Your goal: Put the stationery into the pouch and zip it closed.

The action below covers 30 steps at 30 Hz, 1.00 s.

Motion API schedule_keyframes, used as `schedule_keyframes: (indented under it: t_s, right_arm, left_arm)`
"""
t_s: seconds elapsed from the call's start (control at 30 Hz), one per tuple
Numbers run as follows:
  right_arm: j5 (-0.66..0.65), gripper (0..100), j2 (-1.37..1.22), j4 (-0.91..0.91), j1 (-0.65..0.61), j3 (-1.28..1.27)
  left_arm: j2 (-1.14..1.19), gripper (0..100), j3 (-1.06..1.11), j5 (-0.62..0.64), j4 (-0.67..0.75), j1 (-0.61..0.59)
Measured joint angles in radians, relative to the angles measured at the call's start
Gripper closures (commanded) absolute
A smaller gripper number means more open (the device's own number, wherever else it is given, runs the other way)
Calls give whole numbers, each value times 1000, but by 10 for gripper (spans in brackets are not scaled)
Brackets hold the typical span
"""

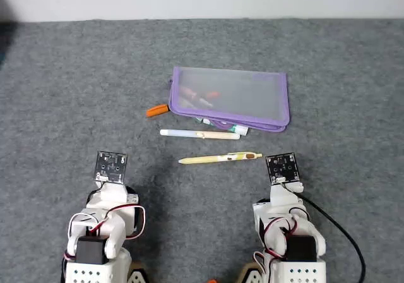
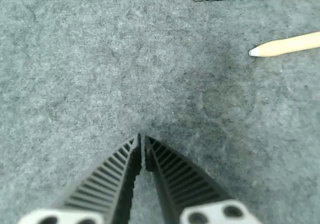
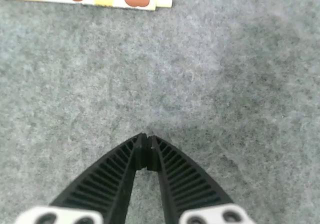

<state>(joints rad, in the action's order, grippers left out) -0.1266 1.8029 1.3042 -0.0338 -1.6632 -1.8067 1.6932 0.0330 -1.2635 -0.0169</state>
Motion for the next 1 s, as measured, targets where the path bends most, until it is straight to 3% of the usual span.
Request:
schedule_keyframes:
  t_s: [0.17,0.47,0.63,0.83,1.0]
  right_arm:
    - [0,990,0,-3,0,0]
    - [61,987,-2,-192,28,44]
    - [71,987,-9,-201,-57,178]
    - [61,987,-299,-206,-195,397]
    - [-60,986,-712,-206,-244,669]
  left_arm:
    - [0,986,0,0,0,0]
    - [0,986,0,0,0,0]
    - [0,986,0,0,0,0]
    - [0,986,0,0,0,0]
    - [0,986,0,0,0,0]
